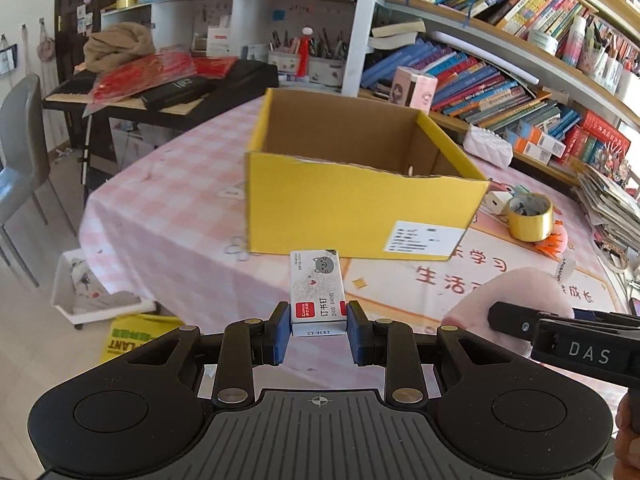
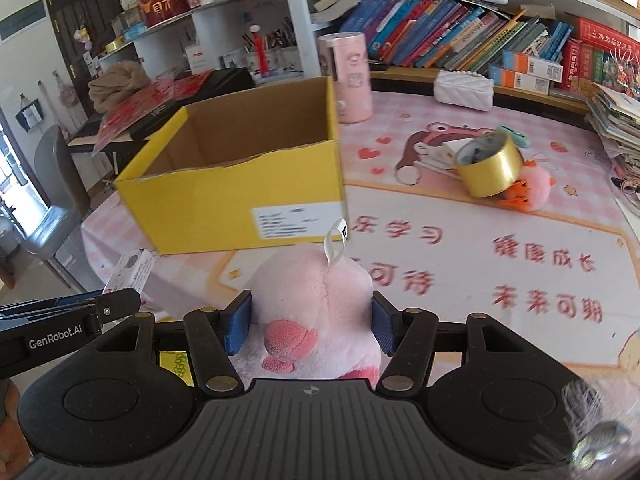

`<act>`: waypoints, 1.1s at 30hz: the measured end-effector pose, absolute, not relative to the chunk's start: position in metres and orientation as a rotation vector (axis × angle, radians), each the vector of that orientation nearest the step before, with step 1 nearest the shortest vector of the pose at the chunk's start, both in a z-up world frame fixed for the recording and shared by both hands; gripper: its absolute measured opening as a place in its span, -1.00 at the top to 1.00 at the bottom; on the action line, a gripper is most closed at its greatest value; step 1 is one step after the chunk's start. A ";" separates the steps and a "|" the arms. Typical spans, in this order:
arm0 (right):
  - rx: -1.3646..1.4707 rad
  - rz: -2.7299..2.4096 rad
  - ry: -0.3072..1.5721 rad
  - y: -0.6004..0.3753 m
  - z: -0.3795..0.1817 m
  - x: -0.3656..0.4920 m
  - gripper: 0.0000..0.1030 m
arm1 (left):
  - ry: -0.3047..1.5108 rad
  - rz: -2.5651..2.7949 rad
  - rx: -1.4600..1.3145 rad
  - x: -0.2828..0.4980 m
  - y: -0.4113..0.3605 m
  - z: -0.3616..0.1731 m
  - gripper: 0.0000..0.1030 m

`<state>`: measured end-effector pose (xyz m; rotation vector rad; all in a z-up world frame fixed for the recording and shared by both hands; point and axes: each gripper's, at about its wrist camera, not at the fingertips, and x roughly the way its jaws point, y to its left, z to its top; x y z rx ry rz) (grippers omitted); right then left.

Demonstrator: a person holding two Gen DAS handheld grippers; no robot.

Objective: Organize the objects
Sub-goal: 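Carry the card box and pink pig with both tools over the yellow box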

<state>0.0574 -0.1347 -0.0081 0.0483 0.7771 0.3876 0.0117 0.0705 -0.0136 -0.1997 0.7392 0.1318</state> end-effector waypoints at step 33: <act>0.036 0.314 0.523 -0.078 0.056 0.043 -0.12 | 0.504 -0.054 -0.161 0.040 0.110 0.040 0.47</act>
